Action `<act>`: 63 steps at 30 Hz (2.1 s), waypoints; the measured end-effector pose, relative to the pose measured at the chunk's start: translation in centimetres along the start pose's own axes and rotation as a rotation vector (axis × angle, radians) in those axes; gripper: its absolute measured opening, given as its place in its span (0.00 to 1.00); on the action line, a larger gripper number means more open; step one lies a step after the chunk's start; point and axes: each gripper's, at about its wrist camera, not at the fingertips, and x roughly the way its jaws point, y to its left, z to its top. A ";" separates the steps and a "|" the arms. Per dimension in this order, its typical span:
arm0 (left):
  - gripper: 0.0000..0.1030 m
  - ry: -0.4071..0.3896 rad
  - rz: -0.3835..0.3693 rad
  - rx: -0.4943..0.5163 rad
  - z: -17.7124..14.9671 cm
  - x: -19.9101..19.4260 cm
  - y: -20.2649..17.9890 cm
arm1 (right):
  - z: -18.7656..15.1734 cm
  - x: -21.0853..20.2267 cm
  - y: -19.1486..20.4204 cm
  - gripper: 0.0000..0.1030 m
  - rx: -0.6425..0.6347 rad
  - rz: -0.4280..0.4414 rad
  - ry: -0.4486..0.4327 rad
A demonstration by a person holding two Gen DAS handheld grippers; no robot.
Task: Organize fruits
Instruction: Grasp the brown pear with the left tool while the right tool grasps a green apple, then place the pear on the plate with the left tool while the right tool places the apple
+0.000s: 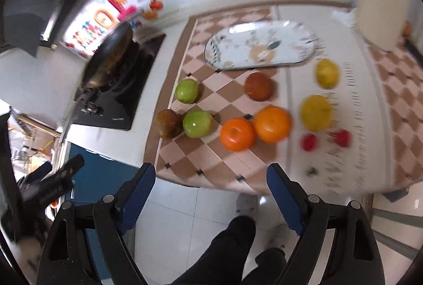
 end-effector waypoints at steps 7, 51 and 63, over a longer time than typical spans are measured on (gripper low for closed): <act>1.00 0.101 -0.019 0.069 3.7 8.2 0.2 | 6.3 14.0 4.1 0.85 -0.080 -0.093 0.200; 0.65 0.391 -0.603 -0.022 15.9 14.6 -20.6 | 20.0 12.7 -8.2 0.63 0.024 -0.086 0.184; 0.65 0.515 -0.563 0.045 24.3 20.9 -31.2 | 29.1 19.0 -13.3 0.63 -0.080 -0.206 0.238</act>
